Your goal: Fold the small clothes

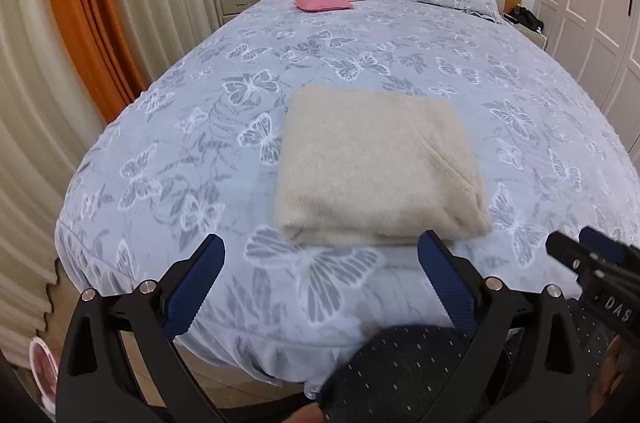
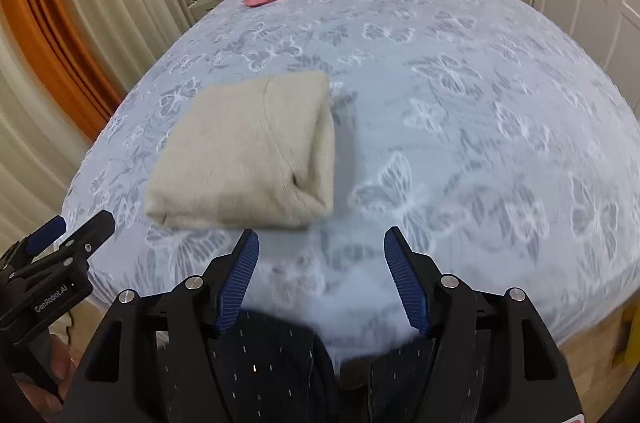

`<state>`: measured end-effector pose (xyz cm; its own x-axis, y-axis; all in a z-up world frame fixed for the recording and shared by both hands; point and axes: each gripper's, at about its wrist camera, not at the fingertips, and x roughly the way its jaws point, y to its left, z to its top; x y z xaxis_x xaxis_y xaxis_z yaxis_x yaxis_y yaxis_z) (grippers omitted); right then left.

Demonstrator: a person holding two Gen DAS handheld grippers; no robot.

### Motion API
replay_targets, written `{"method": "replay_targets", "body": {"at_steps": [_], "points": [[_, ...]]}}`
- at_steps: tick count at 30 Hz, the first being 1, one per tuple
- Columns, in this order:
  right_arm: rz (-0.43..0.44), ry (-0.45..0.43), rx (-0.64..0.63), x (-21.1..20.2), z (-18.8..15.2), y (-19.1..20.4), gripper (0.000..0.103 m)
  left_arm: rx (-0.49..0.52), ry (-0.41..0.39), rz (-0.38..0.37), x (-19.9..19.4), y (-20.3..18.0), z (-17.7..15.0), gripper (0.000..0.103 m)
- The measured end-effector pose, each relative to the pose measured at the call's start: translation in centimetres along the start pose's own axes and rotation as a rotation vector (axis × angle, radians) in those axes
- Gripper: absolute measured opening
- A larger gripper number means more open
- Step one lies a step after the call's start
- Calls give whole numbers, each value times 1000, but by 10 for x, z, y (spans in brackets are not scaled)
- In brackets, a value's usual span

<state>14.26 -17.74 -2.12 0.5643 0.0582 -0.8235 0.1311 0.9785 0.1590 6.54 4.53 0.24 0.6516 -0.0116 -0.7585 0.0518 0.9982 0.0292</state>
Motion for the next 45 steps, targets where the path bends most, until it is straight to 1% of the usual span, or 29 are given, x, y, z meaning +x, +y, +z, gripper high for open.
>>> {"method": "replay_targets", "body": {"at_steps": [3, 7, 13, 19, 21, 22, 28, 31, 34, 36, 40, 45], "points": [[-22, -1, 14, -6, -14, -4, 70, 6, -19, 13, -9, -4, -13, 95], [-50, -16, 9, -13, -30, -4, 71, 27, -25, 7, -17, -9, -27, 95], [-72, -38, -24, -21, -48, 4, 74, 18, -5, -18, -18, -12, -48, 95], [-68, -28, -50, -23, -58, 12, 75, -3, 19, -8, -16, -13, -61, 96], [-69, -29, -53, -24, -59, 13, 75, 1, 19, 1, -17, -14, -62, 96], [-70, -29, -54, -24, -60, 13, 75, 3, 19, 2, -17, -14, -63, 98], [-65, -21, -47, -24, -62, 16, 76, 1, 17, 8, -21, -14, -65, 98], [-63, -21, -56, -25, -64, 17, 76, -5, 20, 5, -22, -13, -67, 98], [-59, -20, -54, -26, -64, 18, 76, -28, 29, -26, -21, -9, -69, 98], [-57, -20, -55, -25, -64, 17, 76, -37, 24, -26, -21, -7, -69, 98], [-55, -17, -56, -26, -64, 18, 76, -8, 5, -16, -24, -9, -69, 98], [-57, -19, -58, -27, -65, 20, 76, 8, 2, -15, -24, -11, -69, 98]]}}
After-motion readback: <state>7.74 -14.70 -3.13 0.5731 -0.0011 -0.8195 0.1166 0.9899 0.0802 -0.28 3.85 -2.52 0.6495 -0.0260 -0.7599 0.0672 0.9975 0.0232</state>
